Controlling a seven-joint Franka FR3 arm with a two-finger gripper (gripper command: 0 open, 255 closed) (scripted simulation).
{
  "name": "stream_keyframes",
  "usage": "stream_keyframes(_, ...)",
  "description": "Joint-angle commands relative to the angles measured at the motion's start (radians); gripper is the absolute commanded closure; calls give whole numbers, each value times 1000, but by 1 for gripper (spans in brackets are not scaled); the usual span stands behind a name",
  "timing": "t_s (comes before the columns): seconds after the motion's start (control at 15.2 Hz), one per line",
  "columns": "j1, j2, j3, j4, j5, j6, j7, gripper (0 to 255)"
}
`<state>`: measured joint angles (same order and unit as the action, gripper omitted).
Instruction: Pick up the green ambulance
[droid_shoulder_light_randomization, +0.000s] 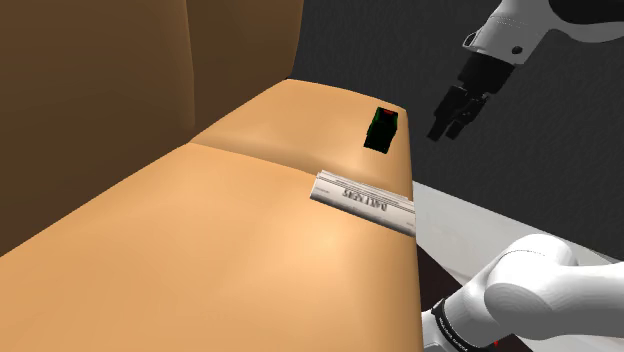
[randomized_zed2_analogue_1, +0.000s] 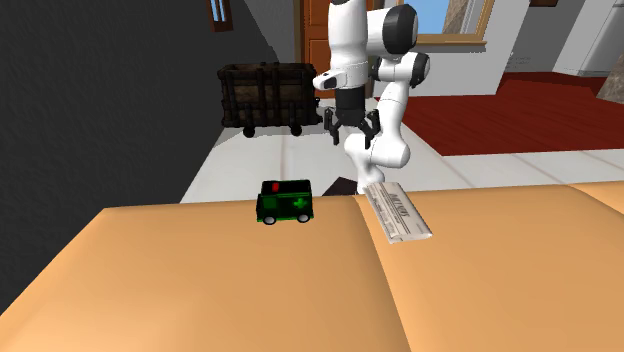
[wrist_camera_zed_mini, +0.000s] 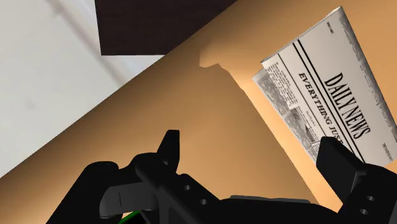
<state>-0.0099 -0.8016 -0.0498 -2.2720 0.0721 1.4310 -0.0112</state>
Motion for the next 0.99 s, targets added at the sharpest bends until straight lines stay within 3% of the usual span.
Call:
stream_keyframes(0.0,0,0,0,0,0,0,0,0)
stream_keyframes(0.53,-78,280,64,109,-55,170,203,0)
stream_keyframes(0.92,-126,462,86,218,-111,234,338,0)
